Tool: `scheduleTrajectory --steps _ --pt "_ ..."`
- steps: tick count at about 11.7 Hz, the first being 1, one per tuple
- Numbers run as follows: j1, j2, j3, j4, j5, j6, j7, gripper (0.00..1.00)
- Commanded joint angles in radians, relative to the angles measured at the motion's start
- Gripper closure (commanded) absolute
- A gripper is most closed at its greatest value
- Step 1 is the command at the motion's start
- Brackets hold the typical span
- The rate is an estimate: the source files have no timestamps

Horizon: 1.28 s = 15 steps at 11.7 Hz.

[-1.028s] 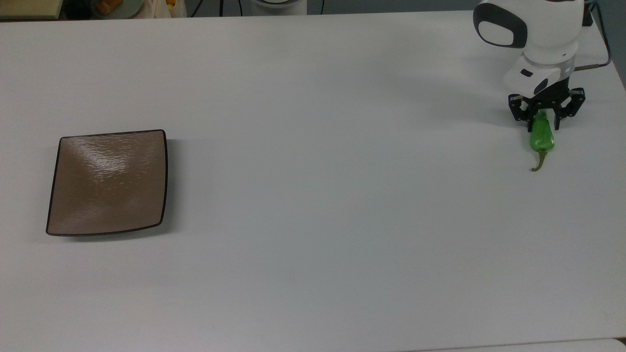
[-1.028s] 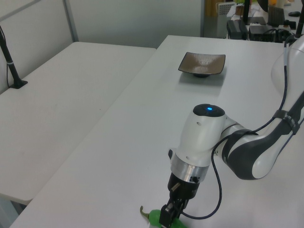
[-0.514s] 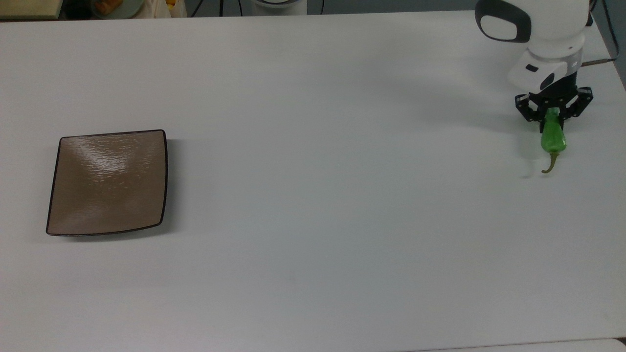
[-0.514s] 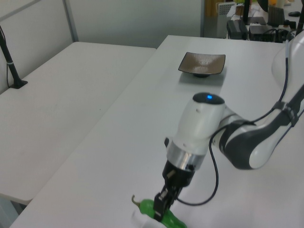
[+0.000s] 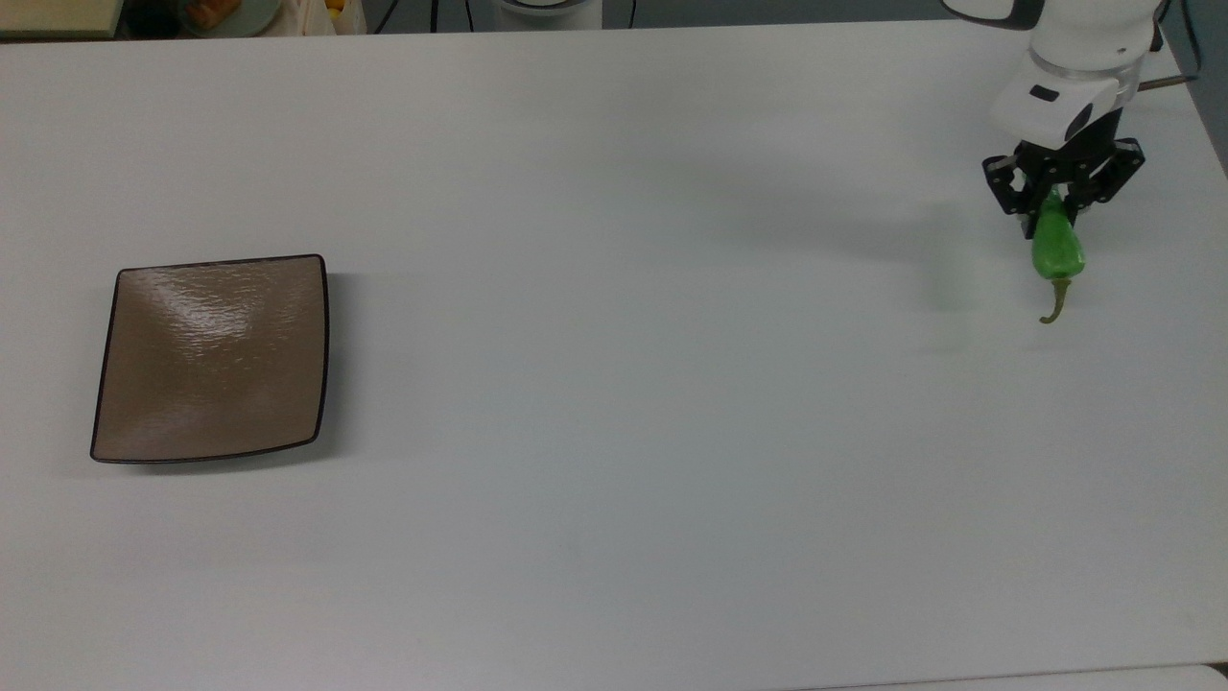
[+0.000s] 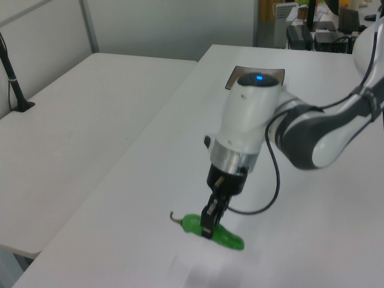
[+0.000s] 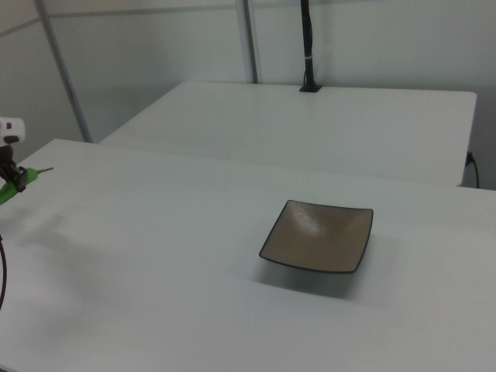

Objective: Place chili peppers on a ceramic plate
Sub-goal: 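Lift the grasped green pepper off the table, then carry the held pepper across the table to above the brown plate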

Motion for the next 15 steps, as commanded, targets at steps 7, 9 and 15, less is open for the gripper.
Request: scheduleTrajectory --steps 7,9,15 --pt "-0.114 -0.214 -0.179 -0.125 0.0 -0.339 -0.631 0.76" --pt "-0.137 -0.234 -0.237 -0.128 -0.004 -0.357 -0.828 0.76" --pt "-0.258 -0.244 -0.394 -0.144 0.005 -0.298 -1.416 0.76"
